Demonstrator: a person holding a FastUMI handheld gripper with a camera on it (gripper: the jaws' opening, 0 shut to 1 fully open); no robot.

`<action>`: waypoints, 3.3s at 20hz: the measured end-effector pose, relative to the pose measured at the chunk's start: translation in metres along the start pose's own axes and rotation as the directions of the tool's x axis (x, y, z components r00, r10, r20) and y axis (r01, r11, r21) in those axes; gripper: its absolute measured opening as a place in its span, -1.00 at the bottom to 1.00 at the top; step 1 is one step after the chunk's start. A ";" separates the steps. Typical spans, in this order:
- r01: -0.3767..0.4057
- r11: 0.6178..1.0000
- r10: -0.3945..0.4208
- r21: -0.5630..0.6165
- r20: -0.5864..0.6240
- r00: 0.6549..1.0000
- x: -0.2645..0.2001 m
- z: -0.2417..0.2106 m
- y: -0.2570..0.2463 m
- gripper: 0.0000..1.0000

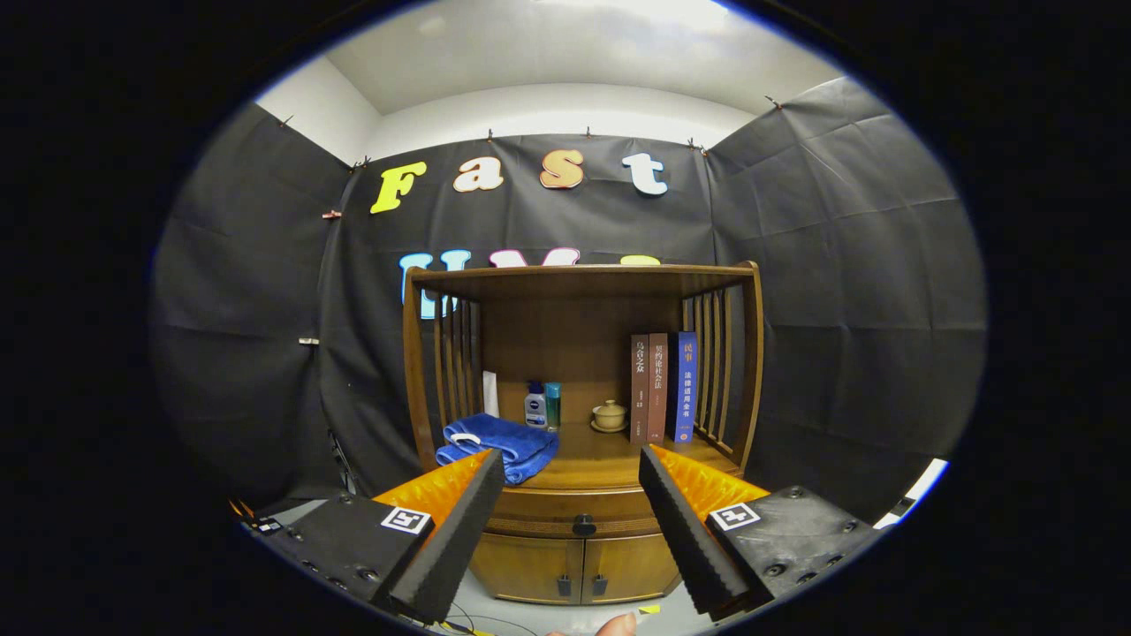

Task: Pull open the drawer, take out the items inside it, and place them on the countertop above the cabinet.

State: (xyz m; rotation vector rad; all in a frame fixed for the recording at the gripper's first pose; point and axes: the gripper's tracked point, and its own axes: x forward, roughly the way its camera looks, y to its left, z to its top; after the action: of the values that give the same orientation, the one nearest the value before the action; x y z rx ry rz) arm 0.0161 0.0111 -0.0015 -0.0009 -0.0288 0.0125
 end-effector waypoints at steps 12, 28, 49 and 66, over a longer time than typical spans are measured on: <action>-0.011 1.000 0.011 0.008 -0.012 1.000 0.094 -0.076 -0.008 0.98; -0.003 1.000 0.003 0.003 -0.157 0.988 0.178 -0.268 -0.021 0.98; 0.010 1.000 -0.010 -0.005 -0.215 0.977 0.160 -0.304 -0.027 -0.28; 0.000 0.999 0.008 0.035 -0.247 0.969 0.031 -0.301 -0.033 -0.28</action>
State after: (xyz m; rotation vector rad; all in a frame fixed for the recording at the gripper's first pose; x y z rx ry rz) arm 0.0560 -0.0219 -0.3010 0.0325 0.2212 0.0168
